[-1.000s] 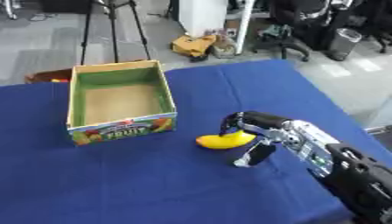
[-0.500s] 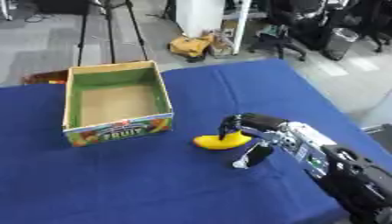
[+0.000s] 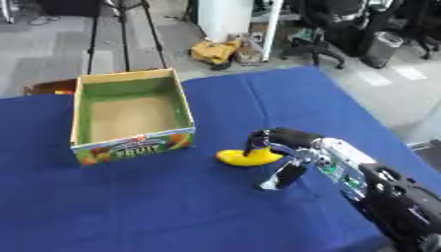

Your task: Pick up objects on the table and place them in the box.

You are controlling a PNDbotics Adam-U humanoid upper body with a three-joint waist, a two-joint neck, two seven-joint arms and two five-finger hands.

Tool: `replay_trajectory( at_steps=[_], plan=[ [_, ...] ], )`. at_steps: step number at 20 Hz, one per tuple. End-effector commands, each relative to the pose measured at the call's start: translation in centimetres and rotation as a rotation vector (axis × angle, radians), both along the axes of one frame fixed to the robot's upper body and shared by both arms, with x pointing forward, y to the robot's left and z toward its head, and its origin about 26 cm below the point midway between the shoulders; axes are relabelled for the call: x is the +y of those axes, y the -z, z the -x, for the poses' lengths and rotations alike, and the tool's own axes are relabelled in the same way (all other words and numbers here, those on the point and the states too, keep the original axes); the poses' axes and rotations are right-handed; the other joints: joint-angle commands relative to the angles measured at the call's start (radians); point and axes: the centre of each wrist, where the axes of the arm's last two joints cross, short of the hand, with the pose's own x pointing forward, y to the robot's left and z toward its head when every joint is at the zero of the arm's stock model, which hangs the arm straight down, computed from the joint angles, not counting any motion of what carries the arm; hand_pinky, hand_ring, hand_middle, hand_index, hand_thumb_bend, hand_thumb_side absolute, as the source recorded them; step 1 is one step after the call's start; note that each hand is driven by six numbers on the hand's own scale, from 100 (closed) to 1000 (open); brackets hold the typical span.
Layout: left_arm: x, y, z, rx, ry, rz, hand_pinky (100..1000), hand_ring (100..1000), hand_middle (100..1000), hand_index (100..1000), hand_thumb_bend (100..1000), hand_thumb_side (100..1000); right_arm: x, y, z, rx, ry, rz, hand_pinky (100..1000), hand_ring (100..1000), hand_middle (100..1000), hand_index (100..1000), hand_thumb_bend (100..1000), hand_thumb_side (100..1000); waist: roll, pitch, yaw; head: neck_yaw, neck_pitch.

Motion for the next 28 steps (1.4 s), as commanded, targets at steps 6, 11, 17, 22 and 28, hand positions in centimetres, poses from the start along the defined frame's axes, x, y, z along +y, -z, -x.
replay_trajectory(
  at_steps=[6, 11, 17, 22, 28],
  plan=[
    [0.1, -1.0, 0.1, -0.035, 0.007, -0.014, 472, 620, 519, 405, 842, 527, -1.2, -2.8, 0.3, -0.073, 0.033, 0.02, 741, 827, 789, 809, 481, 347, -0.004, -0.017, 0.001, -0.006, -0.006],
    [0.0, -1.2, 0.0, -0.04, 0.016, -0.018, 472, 620, 519, 404, 843, 526, -1.9, -2.3, 0.6, -0.06, 0.063, 0.037, 742, 829, 792, 805, 470, 349, -0.005, -0.01, 0.019, -0.013, -0.017],
    [0.0, -1.2, 0.1, -0.037, 0.018, -0.017, 471, 620, 519, 403, 843, 526, -2.7, -1.8, 0.8, -0.045, 0.091, 0.038, 742, 828, 791, 800, 468, 351, 0.002, -0.006, 0.026, -0.022, -0.018],
    [0.0, -1.2, 0.1, -0.037, 0.019, -0.015, 471, 620, 518, 403, 843, 526, -2.9, -1.4, 0.9, -0.035, 0.098, 0.037, 741, 828, 790, 790, 464, 354, 0.006, -0.005, 0.019, -0.028, -0.018],
    [0.0, -1.2, 0.1, -0.035, 0.019, -0.014, 472, 620, 518, 403, 843, 526, -3.2, -1.0, 1.0, -0.02, 0.104, 0.041, 741, 828, 791, 777, 456, 355, 0.007, -0.005, 0.02, -0.031, -0.02]
  ],
)
